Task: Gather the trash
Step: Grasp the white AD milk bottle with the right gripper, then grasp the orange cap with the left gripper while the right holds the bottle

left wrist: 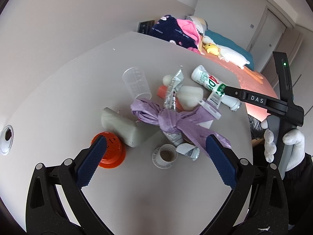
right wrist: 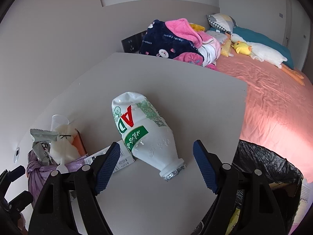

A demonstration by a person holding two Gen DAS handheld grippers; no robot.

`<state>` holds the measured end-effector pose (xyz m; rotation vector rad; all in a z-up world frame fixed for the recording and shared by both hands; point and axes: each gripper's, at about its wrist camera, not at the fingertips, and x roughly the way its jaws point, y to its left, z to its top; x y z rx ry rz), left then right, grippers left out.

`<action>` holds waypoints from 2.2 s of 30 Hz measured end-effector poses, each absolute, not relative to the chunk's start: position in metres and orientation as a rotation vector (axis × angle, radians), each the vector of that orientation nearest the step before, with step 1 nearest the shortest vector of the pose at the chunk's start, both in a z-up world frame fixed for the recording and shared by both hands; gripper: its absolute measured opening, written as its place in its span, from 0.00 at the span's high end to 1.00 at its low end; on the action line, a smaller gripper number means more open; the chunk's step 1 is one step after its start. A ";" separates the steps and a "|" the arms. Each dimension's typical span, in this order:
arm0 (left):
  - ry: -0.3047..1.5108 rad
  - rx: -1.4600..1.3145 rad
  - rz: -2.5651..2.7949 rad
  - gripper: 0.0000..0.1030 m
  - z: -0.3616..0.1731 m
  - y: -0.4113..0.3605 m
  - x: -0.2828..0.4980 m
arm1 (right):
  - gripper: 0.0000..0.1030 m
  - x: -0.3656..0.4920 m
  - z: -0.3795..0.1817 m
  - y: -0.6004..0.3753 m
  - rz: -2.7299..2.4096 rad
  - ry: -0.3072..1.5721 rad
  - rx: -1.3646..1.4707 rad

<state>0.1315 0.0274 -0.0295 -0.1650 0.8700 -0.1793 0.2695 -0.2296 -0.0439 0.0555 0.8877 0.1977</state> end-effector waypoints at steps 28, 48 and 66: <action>0.912 -0.177 -0.004 0.21 -0.067 0.075 0.142 | 0.35 0.305 -0.072 -0.227 0.176 0.935 0.032; 0.881 -0.230 -0.020 0.58 -0.060 0.076 0.130 | 0.35 0.242 -0.038 -0.265 0.220 0.893 0.210; 0.783 -0.247 -0.194 0.58 -0.011 0.025 0.092 | 0.35 0.173 -0.012 -0.299 0.213 0.820 0.251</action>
